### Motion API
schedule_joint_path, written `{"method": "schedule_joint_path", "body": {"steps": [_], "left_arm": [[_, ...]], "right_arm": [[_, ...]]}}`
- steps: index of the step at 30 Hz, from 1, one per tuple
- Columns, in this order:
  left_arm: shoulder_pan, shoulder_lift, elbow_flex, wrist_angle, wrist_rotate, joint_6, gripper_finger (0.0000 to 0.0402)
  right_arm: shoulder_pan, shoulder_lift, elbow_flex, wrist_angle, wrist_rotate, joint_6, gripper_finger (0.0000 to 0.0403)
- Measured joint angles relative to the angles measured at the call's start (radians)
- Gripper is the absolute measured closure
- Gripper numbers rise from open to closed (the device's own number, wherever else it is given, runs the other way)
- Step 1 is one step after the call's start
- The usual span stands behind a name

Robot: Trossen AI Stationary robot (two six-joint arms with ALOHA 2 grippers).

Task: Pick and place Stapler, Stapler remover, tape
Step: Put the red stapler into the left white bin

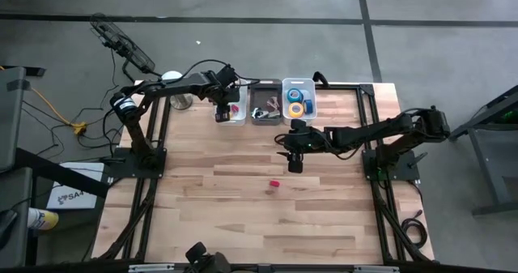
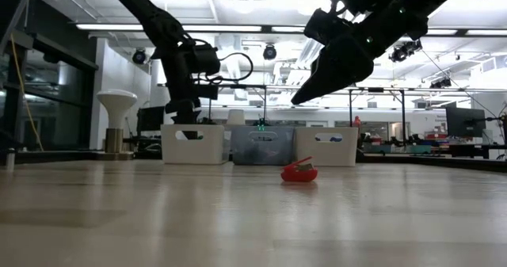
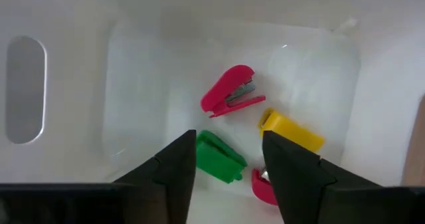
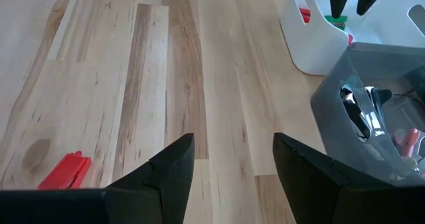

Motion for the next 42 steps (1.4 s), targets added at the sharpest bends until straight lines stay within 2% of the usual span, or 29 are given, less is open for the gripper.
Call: {"method": "schedule_joint_path", "body": {"steps": [7, 11, 20, 26, 32, 37, 42], "left_arm": [[0.0, -0.038, 0.0, -0.005, -0.013, 0.049, 0.0198], [-0.012, -0.099, 0.0, -0.007, -0.02, 0.05, 0.0197], [-0.079, -0.218, 0.001, -0.083, -0.022, 0.068, 0.0197], [-0.166, -0.264, 0.0, -0.166, -0.043, 0.049, 0.0197], [-0.27, -0.285, 0.0, -0.215, -0.115, 0.028, 0.0197], [-0.341, -0.288, 0.0, -0.226, -0.165, 0.015, 0.0197], [-0.38, -0.288, 0.0, -0.272, -0.216, 0.005, 0.0197]], "right_arm": [[0.0, 0.0, 0.0, 0.0, 0.0, -0.001, 0.0206], [0.0, 0.0, 0.0, -0.004, -0.028, 0.009, 0.0206], [0.0, 0.0, 0.0, -0.054, -0.197, 0.081, 0.0206], [0.038, 0.0, 0.0, -0.07, -0.224, 0.109, 0.0206], [0.128, 0.031, 0.0, -0.067, -0.158, 0.166, 0.0206], [0.215, 0.091, 0.0, -0.068, -0.035, 0.242, 0.0206], [0.277, 0.158, 0.0, -0.053, 0.041, 0.343, 0.0206]]}}
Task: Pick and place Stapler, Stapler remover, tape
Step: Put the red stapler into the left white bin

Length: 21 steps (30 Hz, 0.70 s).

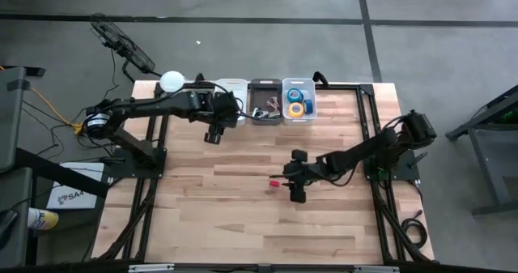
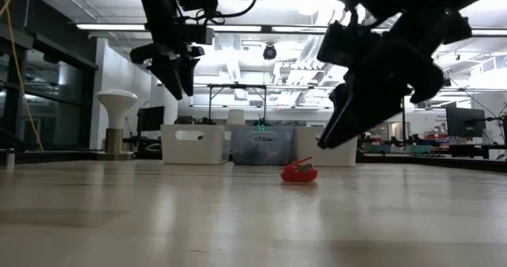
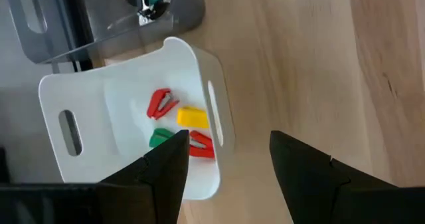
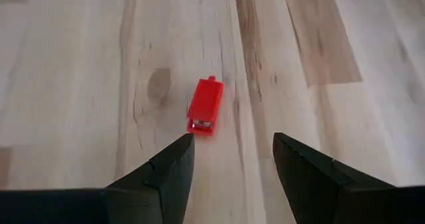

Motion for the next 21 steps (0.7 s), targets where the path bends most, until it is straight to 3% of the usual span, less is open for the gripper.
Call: {"method": "schedule_joint_path", "body": {"steps": [21], "left_arm": [[-0.015, -0.003, 0.0, -0.08, -0.034, -0.026, 0.0197]], "right_arm": [[0.097, 0.203, 0.0, 0.228, 0.145, 0.139, 0.0205]]}}
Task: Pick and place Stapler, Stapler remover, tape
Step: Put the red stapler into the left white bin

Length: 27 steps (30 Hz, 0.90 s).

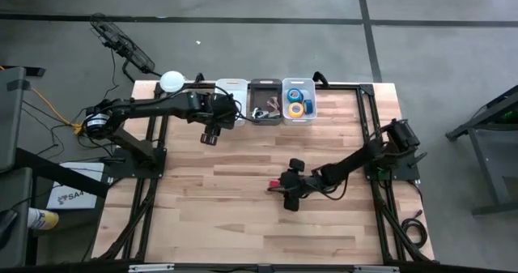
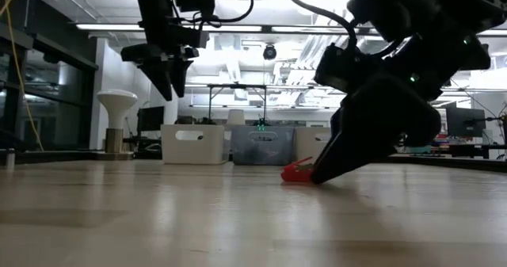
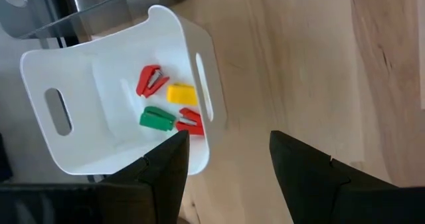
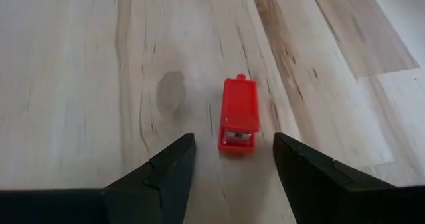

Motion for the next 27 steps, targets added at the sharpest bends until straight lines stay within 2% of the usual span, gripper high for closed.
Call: {"method": "schedule_joint_path", "body": {"steps": [8, 14, 27], "left_arm": [[0.001, 0.0, 0.0, -0.005, -0.002, -0.001, 0.0197], [0.001, 0.0, 0.0, -0.007, -0.005, -0.009, 0.0197], [0.002, 0.0, 0.0, -0.022, 0.0, -0.016, 0.0197]], "right_arm": [[0.002, 0.043, 0.0, 0.096, 0.035, 0.006, 0.0206], [0.001, 0.043, 0.001, 0.092, 0.037, 0.004, 0.0209], [-0.002, 0.043, 0.001, 0.096, 0.048, -0.014, 0.0277]]}}
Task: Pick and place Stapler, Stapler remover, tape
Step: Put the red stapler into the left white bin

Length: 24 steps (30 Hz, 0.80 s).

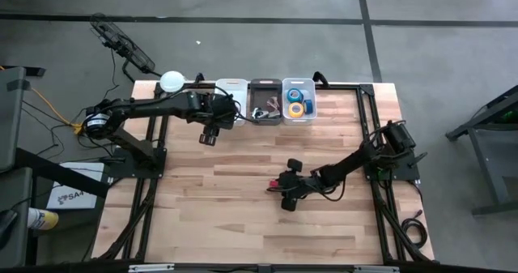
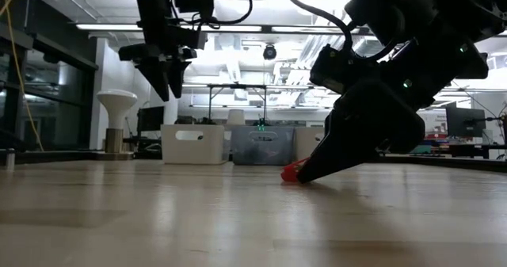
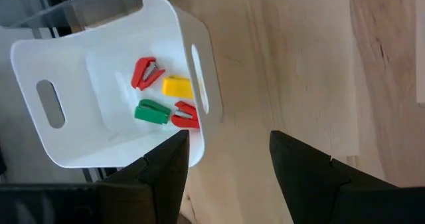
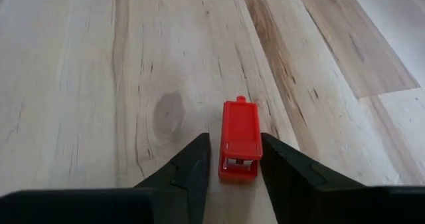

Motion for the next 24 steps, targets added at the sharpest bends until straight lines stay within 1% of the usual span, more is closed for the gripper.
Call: {"method": "schedule_joint_path", "body": {"steps": [9, 11, 14, 19, 21, 24], "left_arm": [[0.0, -0.003, 0.0, -0.096, 0.002, -0.021, 0.0197], [0.0, -0.011, 0.0, -0.119, 0.001, -0.027, 0.0197], [0.0, -0.035, -0.007, -0.137, -0.002, -0.031, 0.0197], [0.0, -0.153, -0.084, -0.137, -0.01, -0.059, 0.0197], [0.0, -0.214, -0.131, -0.127, -0.012, -0.083, 0.0197], [0.0, -0.31, -0.208, -0.065, -0.016, -0.106, 0.0197]], "right_arm": [[-0.001, -0.001, 0.0, 0.01, -0.012, -0.048, 0.033], [-0.01, -0.006, -0.001, 0.01, -0.034, -0.054, 0.0337], [-0.038, -0.023, -0.001, 0.011, -0.073, -0.058, 0.0337], [-0.108, -0.057, 0.011, 0.017, -0.155, -0.137, 0.0326], [-0.144, -0.062, 0.044, 0.02, -0.19, -0.194, 0.0328], [-0.198, -0.062, 0.114, 0.004, -0.256, -0.289, 0.0333]]}}
